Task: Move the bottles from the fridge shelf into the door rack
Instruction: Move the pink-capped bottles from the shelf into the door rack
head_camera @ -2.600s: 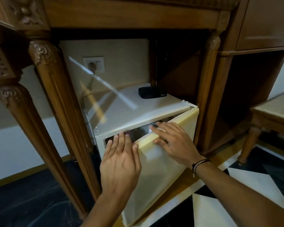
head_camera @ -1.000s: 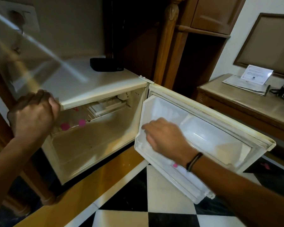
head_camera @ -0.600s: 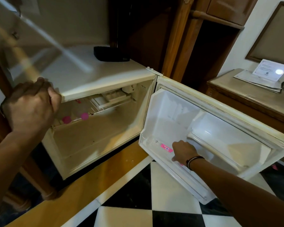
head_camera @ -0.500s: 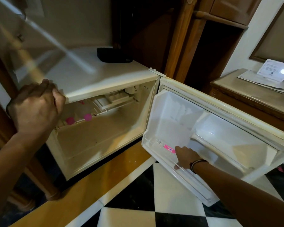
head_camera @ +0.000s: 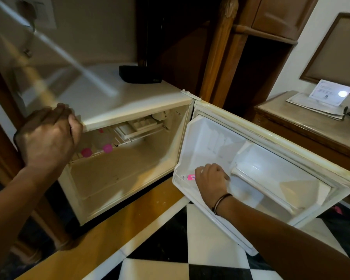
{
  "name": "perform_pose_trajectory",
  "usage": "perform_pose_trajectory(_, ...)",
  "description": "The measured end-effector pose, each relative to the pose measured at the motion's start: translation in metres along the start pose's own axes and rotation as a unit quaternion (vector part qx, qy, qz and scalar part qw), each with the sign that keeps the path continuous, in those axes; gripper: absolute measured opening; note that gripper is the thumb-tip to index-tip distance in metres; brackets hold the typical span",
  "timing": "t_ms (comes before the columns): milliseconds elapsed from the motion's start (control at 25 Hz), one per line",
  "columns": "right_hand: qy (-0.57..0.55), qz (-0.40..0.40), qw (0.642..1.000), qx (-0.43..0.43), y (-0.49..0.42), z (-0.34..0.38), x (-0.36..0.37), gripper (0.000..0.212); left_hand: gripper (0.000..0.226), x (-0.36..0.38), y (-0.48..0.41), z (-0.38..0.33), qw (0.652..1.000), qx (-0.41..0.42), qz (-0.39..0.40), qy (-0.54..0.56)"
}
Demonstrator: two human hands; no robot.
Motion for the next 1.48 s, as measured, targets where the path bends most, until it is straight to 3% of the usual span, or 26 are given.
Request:
perform_pose_trajectory(80, 0.002, -0.046, 0.999, -0.002, -0.005, 0.003, -0.024, 0.051, 0.056, 0.006, -0.005, 0.002, 0.997, -0.002, 0.018, -0.075)
perform_pose_trajectory(200, -0.081, -0.133, 0.986, -0.060, -0.018, 0.000, -0.060, 0.040, 0.051, 0.006, -0.004, 0.000, 0.992, 0.015, -0.023, -0.121)
perform_pose_trajectory(520, -0.176, -0.162, 0.968, -0.080, -0.045, -0.007, -0.072, 0.041, 0.035, -0.011, -0.003, -0.014, 0.983, 0.037, -0.042, -0.175)
perform_pose_trajectory(880, -0.165, -0.168, 0.967, -0.102, -0.044, -0.007, -0.067, 0.054, 0.046, -0.005, -0.006, -0.006, 0.981, 0.025, -0.042, -0.185)
perform_pose_trajectory(1000, -0.141, -0.218, 0.962, -0.082, -0.030, -0.006, -0.086, 0.040, 0.045, -0.004, -0.007, -0.003, 0.979, 0.037, -0.064, -0.192)
perform_pose_trajectory(1080, -0.182, -0.285, 0.933, -0.122, -0.020, 0.010, -0.104, 0.025, 0.044, -0.003, -0.007, -0.002, 0.978, 0.035, -0.072, -0.195)
perform_pose_trajectory(1160, -0.322, -0.306, 0.873, -0.200, -0.015, 0.043, -0.130, 0.028, 0.046, 0.000, -0.009, 0.001, 0.978, 0.029, -0.071, -0.193)
perform_pose_trajectory(1320, -0.568, -0.140, 0.780, -0.221, -0.046, 0.135, -0.177, 0.061, 0.048, 0.005, -0.011, 0.005, 0.979, 0.029, -0.094, -0.178)
perform_pose_trajectory(1480, -0.639, -0.090, 0.742, -0.185, -0.082, 0.199, -0.204, 0.041, 0.047, 0.007, -0.014, 0.009, 0.970, 0.047, -0.130, -0.198)
Point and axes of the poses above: each hand's wrist, its own y-axis away from the middle knuckle, its own x-axis out of the palm, z = x × y, the point moved 4 cm from there along -y, towards the middle knuckle, and after that the axes turned 10 degrees about z, right-handed, at the moved point
